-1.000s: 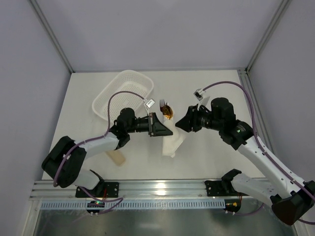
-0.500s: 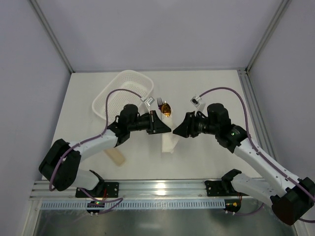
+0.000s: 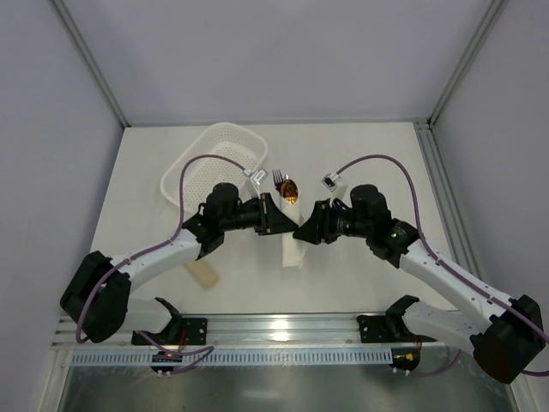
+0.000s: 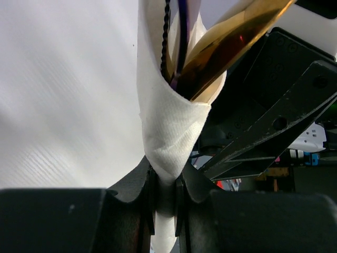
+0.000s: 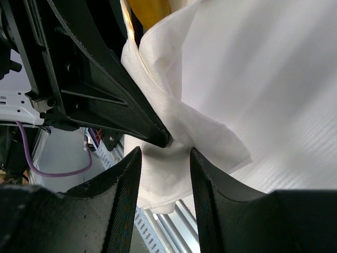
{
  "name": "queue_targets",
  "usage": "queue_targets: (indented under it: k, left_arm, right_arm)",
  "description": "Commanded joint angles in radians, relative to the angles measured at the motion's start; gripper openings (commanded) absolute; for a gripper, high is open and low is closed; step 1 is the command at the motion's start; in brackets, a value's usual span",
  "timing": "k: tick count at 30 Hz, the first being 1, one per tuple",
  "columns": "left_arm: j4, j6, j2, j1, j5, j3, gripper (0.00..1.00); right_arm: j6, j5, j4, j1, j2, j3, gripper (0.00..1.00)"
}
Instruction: Place the utensils on the paper napkin and roll it up
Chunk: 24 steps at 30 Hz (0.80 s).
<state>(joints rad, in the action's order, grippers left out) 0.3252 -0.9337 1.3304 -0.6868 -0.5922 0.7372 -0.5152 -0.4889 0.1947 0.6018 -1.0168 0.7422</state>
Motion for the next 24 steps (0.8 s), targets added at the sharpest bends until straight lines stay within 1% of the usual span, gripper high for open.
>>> queue_targets:
  k: [1, 12, 24]
  left_arm:
    - [0.054, 0.010, -0.045, -0.006, -0.003, 0.059, 0.00]
    - [0.084, 0.009, -0.063, -0.011, -0.017, 0.053, 0.00]
    - [0.109, 0.009, -0.080, -0.011, -0.014, 0.056, 0.00]
  right_arm:
    - [0.007, 0.019, -0.037, 0.019, -0.005, 0.008, 0.44]
    - [0.027, 0.015, -0.057, 0.042, -0.009, -0.004, 0.44]
    - [0.029, -0.066, -0.135, 0.042, 0.014, -0.063, 0.44]
